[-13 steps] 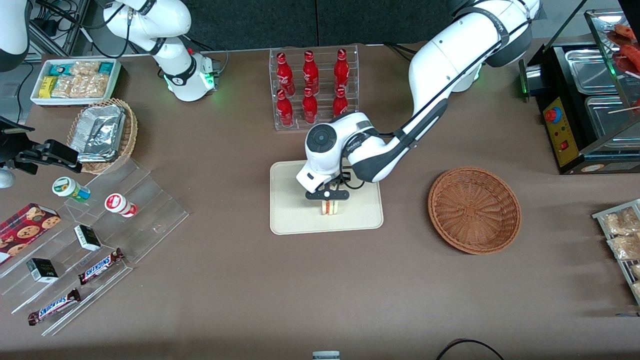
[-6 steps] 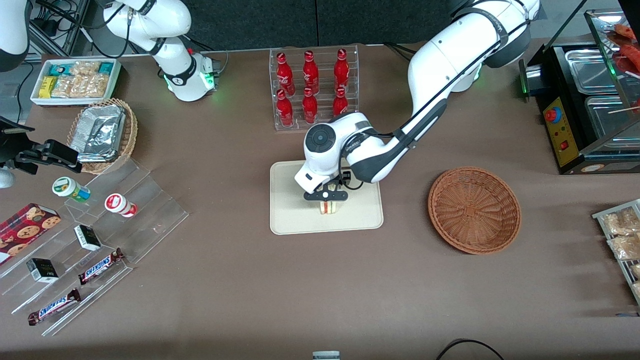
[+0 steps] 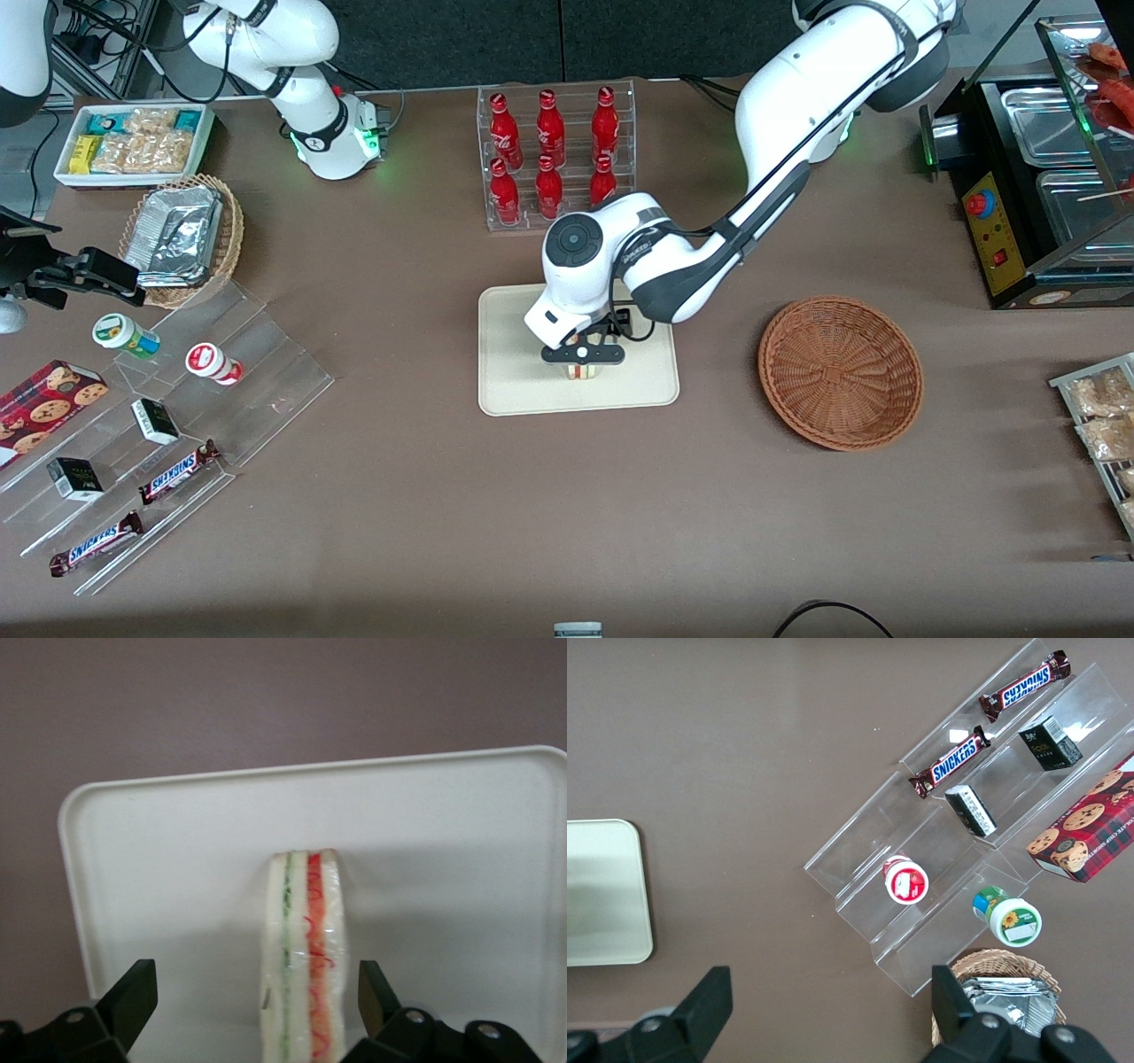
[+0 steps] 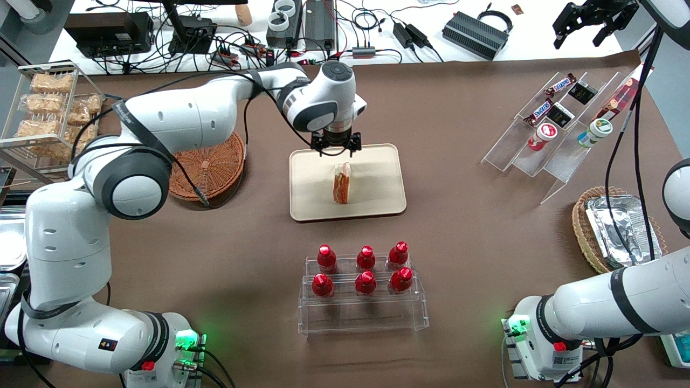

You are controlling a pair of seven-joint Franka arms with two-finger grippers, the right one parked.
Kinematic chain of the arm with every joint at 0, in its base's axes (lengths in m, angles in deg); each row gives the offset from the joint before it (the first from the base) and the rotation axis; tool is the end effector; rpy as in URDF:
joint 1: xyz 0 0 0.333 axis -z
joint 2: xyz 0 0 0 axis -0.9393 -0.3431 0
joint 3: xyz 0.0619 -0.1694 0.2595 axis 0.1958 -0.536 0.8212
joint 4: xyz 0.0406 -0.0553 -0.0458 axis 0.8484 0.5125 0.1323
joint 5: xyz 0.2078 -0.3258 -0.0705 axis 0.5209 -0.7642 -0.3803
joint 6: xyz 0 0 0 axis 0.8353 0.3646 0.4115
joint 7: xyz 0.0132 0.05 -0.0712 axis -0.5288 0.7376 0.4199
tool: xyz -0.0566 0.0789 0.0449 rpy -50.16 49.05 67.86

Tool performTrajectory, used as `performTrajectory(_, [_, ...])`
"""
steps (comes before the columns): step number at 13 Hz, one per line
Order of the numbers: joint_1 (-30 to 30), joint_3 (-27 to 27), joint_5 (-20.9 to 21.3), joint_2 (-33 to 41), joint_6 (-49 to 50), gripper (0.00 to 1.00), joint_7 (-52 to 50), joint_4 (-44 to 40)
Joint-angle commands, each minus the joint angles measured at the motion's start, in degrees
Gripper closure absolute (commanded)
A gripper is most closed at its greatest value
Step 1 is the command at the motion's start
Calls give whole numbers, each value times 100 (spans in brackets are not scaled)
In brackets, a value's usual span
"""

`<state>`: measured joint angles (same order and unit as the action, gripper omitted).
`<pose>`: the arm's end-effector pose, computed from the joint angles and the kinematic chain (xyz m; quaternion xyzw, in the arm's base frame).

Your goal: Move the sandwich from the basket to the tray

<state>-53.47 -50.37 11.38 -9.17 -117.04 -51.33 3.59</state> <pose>0.5173 -0.4926 0.2961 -0.9996 0.0088 0.0001 0.0255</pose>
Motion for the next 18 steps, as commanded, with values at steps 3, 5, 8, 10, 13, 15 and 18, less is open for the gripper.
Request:
performTrajectory(3, [-932,-109,-101,581,221,0,572,315])
performTrajectory(5, [-1433,-206,-417,836,256,0,1169,377])
performTrajectory(8, [-2005,-197,-761,1267,457,0,2207,579])
performTrajectory(10, [-2418,-206,-769,1416,616,0,2717,589])
performTrajectory(13, [-2727,-206,-778,1610,845,0,3001,580])
performTrajectory(15, [-2762,-171,-778,1663,889,0,2992,571])
performTrajectory(18, [-2641,309,-935,1829,880,0,3018,597])
